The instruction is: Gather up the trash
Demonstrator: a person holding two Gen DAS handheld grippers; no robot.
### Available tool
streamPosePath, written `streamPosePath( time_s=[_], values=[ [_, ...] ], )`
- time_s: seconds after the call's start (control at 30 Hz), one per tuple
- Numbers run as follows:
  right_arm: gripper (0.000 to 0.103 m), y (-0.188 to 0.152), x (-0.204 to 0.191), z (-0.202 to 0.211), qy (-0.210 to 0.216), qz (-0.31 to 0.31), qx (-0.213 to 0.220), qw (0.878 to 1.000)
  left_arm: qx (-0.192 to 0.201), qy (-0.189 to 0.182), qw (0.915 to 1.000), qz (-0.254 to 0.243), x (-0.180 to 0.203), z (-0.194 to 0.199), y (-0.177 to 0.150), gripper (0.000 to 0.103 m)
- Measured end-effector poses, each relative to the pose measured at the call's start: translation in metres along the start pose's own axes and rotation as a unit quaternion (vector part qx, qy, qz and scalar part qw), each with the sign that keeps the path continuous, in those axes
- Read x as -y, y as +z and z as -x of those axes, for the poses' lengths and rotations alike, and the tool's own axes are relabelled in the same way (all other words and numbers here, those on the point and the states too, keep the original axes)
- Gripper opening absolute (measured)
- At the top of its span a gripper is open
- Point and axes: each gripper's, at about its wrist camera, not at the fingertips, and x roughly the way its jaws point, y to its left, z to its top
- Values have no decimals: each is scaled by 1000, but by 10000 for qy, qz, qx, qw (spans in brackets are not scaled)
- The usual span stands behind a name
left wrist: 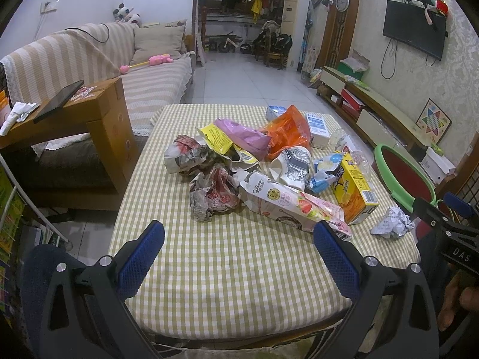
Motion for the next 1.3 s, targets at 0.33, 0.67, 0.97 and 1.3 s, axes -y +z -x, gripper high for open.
streamPosePath(
  time_s=[0.33,0.67,0.97,1.3],
  values=[
    [99,-2,1,-2,7,-7,-47,10000,-19,-7,10000,57,0,0,1,95],
    [99,-3,1,-2,6,-3,-50,10000,-24,-10,10000,63,-1,-1,0,95],
    [99,-3,0,-3,6,3,-59,10000,-37,-14,10000,67,-2,-1,0,95],
    [99,-7,0,-4,25,15,-111,9999,-49,-17,10000,76,-2,-2,0,95]
  ],
)
